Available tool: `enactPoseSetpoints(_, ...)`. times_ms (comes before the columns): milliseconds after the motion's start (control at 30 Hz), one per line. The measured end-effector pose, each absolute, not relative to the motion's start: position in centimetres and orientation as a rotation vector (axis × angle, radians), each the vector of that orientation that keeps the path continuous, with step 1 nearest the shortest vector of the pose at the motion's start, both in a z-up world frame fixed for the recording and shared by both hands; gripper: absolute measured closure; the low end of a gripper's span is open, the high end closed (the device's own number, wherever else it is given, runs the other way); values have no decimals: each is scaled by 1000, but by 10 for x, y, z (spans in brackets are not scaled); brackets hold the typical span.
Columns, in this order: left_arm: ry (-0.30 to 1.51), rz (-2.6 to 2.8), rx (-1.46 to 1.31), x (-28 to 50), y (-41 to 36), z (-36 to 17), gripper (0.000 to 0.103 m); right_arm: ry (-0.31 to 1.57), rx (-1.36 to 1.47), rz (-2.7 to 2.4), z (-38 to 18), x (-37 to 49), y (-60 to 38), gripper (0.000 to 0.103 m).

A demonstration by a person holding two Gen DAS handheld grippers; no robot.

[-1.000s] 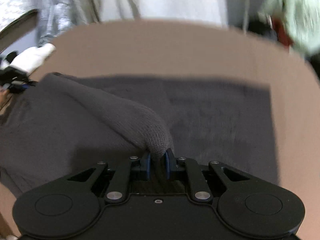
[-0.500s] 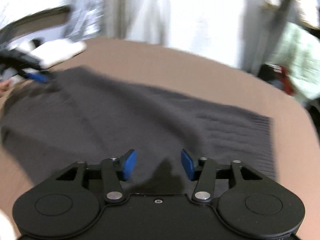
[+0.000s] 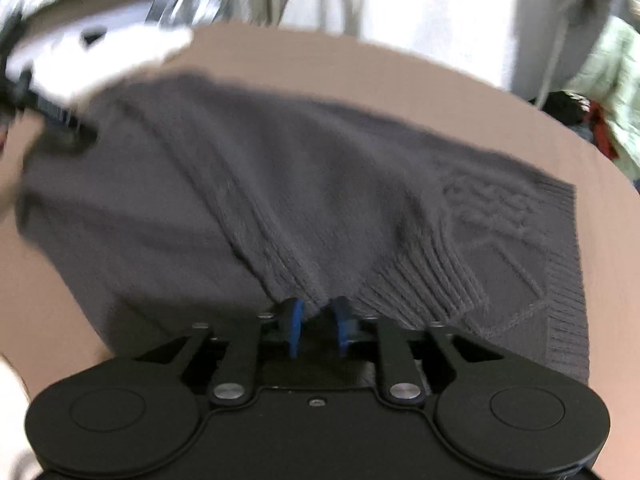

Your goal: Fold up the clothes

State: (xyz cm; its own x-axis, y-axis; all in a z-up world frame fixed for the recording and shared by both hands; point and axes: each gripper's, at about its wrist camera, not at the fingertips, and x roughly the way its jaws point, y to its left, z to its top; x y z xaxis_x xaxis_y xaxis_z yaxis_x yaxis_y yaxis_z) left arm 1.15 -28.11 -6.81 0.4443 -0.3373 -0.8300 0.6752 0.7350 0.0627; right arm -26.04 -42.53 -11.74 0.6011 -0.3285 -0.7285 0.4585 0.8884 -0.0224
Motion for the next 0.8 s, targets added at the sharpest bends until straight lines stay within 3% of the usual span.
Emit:
enactPoseSetpoints(33,909,-608,388,18,-269,-63,36,768,194,-469,-111,-263,-423,57)
enactPoseSetpoints(133,942,-481,199,43,-214,-52,14,660,203,-391,-101,-253,-399,54)
enactPoseSetpoints(333,1056,-279,43,72,-131,-76,14,672,95,-215,-106,-184,-361,48)
enactPoseSetpoints(533,1237,-475,-332,87,-105,-107,14,686,62,-70,-109,-126,-312,48)
enactPoseSetpoints(700,1193,-437,-402,91,-108,-119,13,674,62,36,-105,-92,-286,48)
enactPoseSetpoints(800,1173,-468,-404,99,-114,-122,9,697,160,53,-109,-73,-285,37)
